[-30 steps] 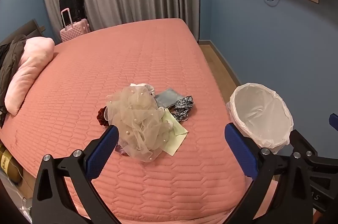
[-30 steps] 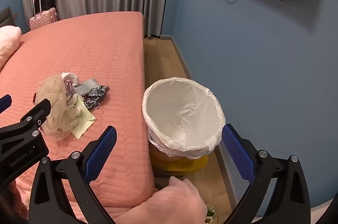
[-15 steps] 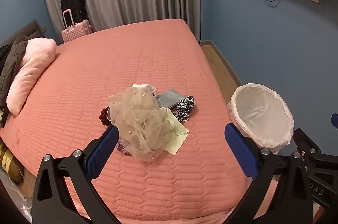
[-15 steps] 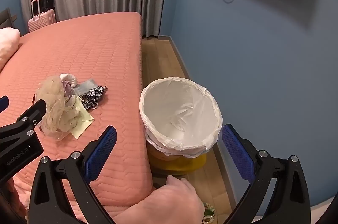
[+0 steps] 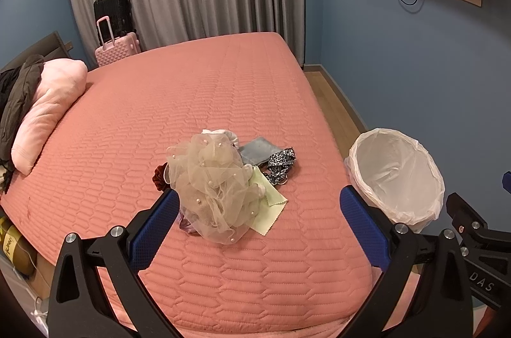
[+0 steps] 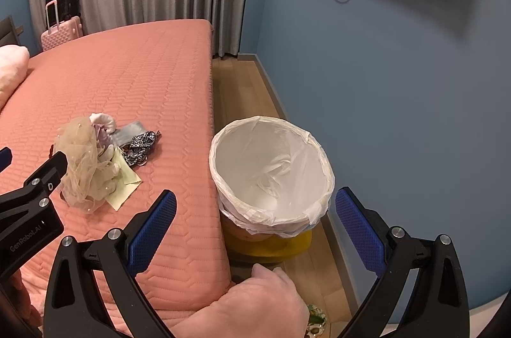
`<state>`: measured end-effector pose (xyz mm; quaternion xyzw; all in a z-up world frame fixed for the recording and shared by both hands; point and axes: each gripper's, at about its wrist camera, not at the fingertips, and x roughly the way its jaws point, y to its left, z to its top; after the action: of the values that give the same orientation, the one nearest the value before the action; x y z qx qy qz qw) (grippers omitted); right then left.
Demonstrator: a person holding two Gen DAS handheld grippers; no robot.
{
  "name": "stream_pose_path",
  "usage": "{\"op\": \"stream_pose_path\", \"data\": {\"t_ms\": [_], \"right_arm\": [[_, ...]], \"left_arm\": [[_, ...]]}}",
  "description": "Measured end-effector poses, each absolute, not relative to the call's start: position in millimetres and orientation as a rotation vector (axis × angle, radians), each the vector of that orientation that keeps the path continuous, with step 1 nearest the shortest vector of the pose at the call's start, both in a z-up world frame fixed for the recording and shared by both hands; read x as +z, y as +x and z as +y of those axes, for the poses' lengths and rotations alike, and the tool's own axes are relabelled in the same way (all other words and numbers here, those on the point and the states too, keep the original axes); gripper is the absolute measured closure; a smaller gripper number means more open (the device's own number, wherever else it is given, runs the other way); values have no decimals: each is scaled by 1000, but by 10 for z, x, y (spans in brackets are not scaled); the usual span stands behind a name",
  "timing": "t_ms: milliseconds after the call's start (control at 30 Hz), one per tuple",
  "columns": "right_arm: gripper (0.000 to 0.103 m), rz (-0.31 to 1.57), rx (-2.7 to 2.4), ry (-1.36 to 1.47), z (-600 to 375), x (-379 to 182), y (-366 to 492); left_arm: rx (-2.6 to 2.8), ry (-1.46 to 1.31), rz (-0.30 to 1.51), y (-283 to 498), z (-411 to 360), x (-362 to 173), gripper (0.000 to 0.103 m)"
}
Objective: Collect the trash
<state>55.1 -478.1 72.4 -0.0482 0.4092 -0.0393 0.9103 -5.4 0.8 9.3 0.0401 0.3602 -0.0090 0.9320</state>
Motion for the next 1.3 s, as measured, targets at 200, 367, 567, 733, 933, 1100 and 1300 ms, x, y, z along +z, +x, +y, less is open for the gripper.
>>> {"op": "stream_pose_path", "data": {"t_ms": [200, 367, 567, 733, 933, 1100, 1300], "right_arm": [[6, 841, -82, -106, -4774, 734, 538], [6, 840, -83, -102, -4787, 733, 536], [6, 836, -95, -97, -4811, 747, 530], [6, 836, -97, -100, -4805, 753, 534], [6, 835, -97, -99, -4806, 753, 534], [6, 833, -95, -101, -4803, 761, 529], [6, 827, -97, -104, -4796, 782, 509]], "left_arm": [[-10, 74, 739, -63, 32, 81, 7], [-9, 73, 737, -74, 35, 76, 7], [-1, 71, 736, -80, 45, 82, 7], [2, 73, 733, -88, 62, 91, 7], [9, 69, 730, -97, 82, 95, 7], [9, 67, 730, -100, 86, 94, 7], [14, 67, 728, -103, 87, 94, 7]]}}
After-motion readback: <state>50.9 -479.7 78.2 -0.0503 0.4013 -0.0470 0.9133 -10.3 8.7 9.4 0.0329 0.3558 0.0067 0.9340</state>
